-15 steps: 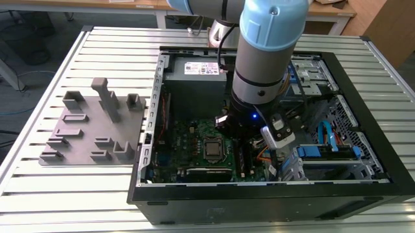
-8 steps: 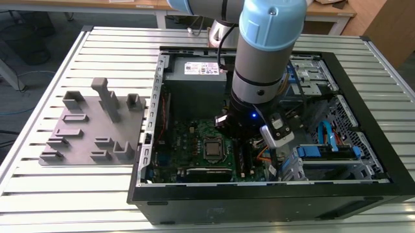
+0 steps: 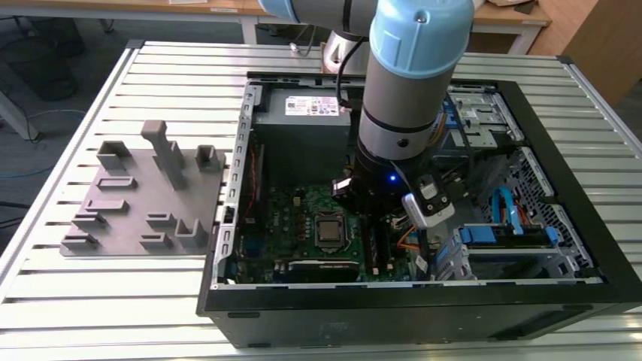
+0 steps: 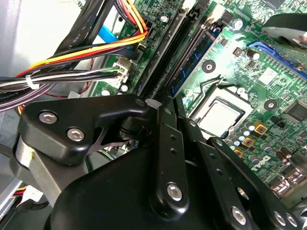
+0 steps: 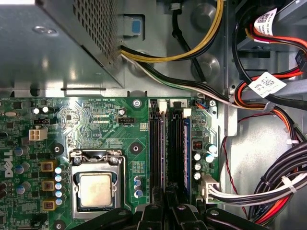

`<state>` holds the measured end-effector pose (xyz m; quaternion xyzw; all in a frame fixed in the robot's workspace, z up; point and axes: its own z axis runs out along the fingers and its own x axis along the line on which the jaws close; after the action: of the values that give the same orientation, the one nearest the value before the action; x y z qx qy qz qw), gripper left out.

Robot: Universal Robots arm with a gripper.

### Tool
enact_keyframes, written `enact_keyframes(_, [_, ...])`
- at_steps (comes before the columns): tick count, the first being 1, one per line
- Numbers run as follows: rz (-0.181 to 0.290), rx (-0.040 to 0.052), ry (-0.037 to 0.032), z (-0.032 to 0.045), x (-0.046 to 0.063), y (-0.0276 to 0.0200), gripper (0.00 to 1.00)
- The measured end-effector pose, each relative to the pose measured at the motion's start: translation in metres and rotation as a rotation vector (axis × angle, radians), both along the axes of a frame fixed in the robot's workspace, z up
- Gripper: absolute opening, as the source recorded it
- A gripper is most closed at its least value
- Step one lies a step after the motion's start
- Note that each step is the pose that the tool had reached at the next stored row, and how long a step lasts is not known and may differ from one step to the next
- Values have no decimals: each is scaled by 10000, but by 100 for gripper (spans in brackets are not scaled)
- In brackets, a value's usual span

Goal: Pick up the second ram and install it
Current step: 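Insert the second ram into the second slot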

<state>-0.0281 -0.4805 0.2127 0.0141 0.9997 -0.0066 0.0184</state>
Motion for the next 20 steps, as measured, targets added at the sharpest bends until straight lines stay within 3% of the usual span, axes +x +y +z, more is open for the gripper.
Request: enact_keyframes(20, [443, -3, 0, -8, -12, 4, 14])
